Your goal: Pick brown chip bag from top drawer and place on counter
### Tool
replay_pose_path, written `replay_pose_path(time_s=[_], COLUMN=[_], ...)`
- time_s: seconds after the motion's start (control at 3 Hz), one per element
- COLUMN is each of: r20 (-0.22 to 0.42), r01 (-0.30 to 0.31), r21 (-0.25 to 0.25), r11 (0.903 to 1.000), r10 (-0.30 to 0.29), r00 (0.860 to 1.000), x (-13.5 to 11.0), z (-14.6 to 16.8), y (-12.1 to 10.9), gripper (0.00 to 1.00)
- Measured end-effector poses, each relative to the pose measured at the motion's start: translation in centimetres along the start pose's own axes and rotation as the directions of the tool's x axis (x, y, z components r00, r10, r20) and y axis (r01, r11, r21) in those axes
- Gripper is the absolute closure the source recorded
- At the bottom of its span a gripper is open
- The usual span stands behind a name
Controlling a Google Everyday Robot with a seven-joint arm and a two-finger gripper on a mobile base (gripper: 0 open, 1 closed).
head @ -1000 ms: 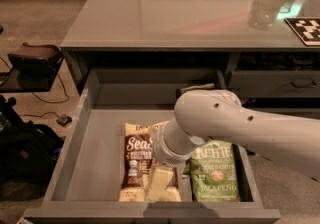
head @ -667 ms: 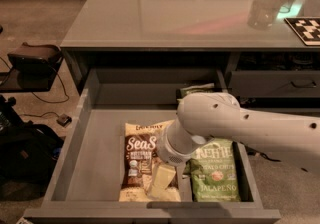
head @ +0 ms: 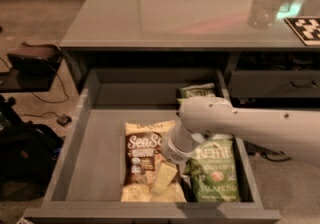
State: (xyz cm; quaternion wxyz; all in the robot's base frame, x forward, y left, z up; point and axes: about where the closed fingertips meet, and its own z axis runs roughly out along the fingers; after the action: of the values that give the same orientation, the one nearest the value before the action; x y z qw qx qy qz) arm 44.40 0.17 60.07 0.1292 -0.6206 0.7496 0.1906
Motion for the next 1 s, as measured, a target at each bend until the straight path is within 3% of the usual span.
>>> replay_pose_path(time_s=[0.33,1.0], r20=[0.000,-0.003], r01=[0.000,-0.016], r21=[0.000,-0.003], r11=[1.0000,0.9999], r10=[0.000,0.016], r00=[1.000,1.000], x=[-0.15,0.36], z=[-0.34,-0.09], y=[0.06,0.35], gripper=[0.00,0.42])
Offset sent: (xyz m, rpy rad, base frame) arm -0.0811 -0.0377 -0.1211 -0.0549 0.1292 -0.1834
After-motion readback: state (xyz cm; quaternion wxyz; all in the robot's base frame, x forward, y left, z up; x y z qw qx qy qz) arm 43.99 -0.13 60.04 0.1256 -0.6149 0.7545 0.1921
